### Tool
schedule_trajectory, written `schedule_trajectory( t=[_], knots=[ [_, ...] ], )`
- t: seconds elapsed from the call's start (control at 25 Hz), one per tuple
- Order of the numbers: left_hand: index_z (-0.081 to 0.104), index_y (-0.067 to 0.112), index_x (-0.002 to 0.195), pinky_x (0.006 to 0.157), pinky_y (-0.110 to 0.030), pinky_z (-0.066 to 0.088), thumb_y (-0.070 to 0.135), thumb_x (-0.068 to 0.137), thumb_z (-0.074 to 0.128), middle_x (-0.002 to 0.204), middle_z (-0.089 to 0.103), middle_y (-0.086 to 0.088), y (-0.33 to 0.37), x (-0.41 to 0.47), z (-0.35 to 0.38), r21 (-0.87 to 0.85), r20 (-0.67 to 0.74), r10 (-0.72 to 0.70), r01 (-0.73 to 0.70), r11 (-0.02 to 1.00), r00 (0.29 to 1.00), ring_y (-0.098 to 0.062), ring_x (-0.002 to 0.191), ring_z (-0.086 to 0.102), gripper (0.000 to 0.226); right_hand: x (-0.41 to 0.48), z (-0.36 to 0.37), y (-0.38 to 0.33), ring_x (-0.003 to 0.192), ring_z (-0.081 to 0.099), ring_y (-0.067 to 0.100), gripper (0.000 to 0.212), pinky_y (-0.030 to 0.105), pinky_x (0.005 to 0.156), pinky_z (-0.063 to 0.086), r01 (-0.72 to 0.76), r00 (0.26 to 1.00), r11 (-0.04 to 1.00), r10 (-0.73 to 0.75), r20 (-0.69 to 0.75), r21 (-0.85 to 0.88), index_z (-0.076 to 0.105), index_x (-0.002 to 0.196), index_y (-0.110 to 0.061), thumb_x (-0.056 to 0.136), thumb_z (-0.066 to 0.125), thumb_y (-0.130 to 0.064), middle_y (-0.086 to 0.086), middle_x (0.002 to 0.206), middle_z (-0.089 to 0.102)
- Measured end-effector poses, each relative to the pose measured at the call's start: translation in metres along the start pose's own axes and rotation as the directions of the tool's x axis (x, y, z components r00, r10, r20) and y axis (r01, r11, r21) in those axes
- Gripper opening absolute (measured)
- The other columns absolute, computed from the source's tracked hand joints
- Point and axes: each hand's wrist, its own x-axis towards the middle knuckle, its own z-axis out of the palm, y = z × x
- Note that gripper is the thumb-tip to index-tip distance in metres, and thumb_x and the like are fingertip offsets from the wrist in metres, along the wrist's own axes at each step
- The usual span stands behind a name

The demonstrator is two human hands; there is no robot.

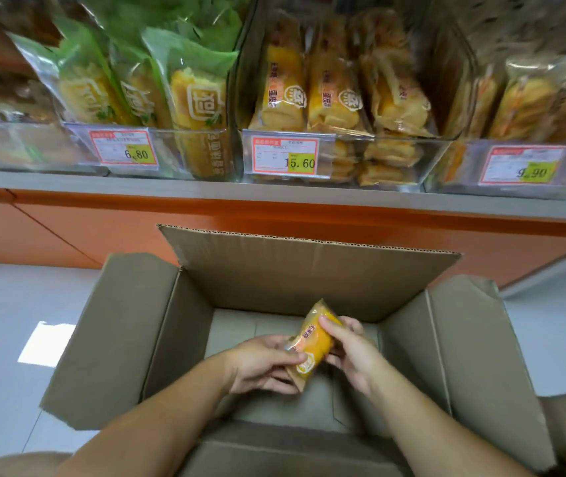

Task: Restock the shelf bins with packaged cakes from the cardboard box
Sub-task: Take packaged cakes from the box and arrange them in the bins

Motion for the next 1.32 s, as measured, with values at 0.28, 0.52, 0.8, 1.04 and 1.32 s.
schedule_trajectory(
  t=[0.28,0.52,0.8,1.04,1.32],
  knots=[
    [0.056,0.012,0.127,0.090,-0.041,0.057,0.019,0.090,0.067,0.112,0.067,-0.022,0.011,-0.027,0.012,-0.019,-0.001,0.092,-0.092,0.996,0.996,-0.027,0.096,0.072,0.039,-0.028,0.001,-0.018,0.102,0.065,0.024,0.038,0.032,0.067,0.055,0.093,0.996,0.996,-0.093,0.013,-0.009,0.055,0.113,-0.011,0.083,0.072,-0.025,0.016,0.118,0.065],
    [0.058,0.021,0.128,0.095,-0.038,0.053,0.025,0.090,0.069,0.110,0.071,-0.008,0.025,-0.047,0.014,0.064,-0.113,0.179,-0.172,0.983,0.977,-0.020,0.099,0.067,0.040,-0.050,0.013,-0.038,0.113,0.062,0.029,0.053,0.047,0.100,0.046,-0.003,0.984,1.000,-0.001,0.179,0.025,0.055,0.127,-0.020,0.079,0.067,-0.040,0.012,0.123,0.065],
    [0.061,0.030,0.117,0.084,-0.027,0.056,0.017,0.086,0.073,0.105,0.070,0.007,0.082,-0.113,0.024,0.522,-0.122,0.458,-0.336,0.784,0.880,-0.004,0.090,0.068,0.035,-0.112,0.067,-0.077,0.100,0.069,0.017,0.050,0.037,0.092,0.053,0.310,0.942,0.920,-0.264,0.207,-0.239,0.056,0.122,-0.025,0.076,0.075,-0.026,-0.002,0.107,0.072],
    [0.043,0.035,0.142,0.107,-0.023,0.041,0.039,0.094,0.059,0.139,0.048,0.016,0.182,-0.193,0.048,0.982,-0.086,0.943,-0.134,0.136,0.323,0.000,0.126,0.046,0.051,-0.167,0.094,-0.193,0.099,0.060,-0.002,0.039,0.019,0.079,0.048,0.672,0.689,0.562,-0.713,0.129,-0.482,0.051,0.117,-0.037,0.083,0.068,-0.042,-0.021,0.109,0.063],
    [0.052,0.017,0.140,0.117,-0.052,0.018,0.054,0.095,0.031,0.149,0.048,-0.004,0.241,-0.161,0.025,0.853,0.297,0.933,0.383,-0.354,0.202,-0.026,0.147,0.028,0.062,-0.130,0.144,-0.348,0.104,0.063,0.020,0.047,0.029,0.085,0.048,0.702,0.494,0.342,-0.866,0.080,-0.625,0.054,0.127,-0.021,0.087,0.066,-0.044,0.001,0.121,0.065]
  ],
)
